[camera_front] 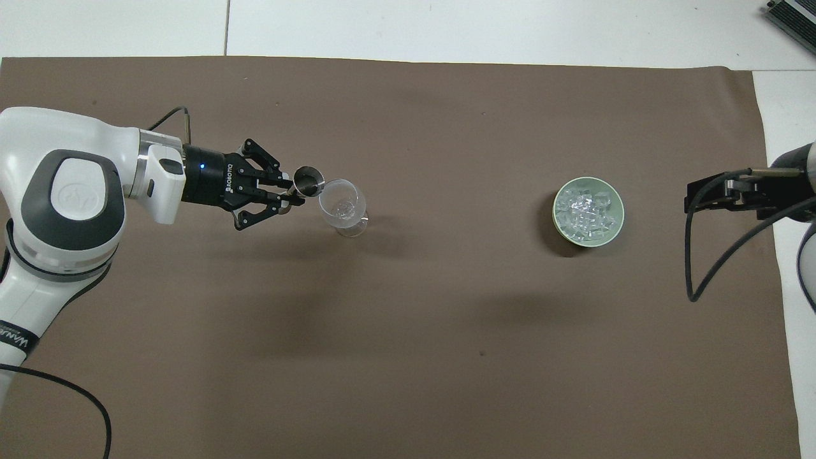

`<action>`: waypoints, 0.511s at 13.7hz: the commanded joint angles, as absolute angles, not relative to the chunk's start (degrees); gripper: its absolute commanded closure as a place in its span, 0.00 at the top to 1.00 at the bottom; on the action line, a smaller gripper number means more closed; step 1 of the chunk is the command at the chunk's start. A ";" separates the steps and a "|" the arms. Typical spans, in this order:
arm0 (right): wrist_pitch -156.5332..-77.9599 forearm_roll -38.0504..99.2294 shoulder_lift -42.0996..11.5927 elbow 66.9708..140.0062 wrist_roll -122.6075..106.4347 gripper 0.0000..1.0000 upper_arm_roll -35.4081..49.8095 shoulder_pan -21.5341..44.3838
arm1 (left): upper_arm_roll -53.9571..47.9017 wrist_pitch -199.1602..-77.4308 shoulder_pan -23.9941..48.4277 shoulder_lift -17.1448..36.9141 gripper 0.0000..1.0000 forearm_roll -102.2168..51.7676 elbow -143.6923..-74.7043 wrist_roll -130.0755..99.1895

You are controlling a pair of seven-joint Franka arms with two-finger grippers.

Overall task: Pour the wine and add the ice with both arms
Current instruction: 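Tilt the silver cup over the clear glass with the left gripper to pour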

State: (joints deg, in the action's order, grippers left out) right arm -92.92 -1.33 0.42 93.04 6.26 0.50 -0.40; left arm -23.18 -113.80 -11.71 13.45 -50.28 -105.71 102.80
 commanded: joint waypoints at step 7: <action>-94.66 -1.05 1.76 95.01 4.92 1.00 1.14 -0.70 | -22.15 -116.02 -9.67 11.43 0.00 -46.93 -107.14 99.15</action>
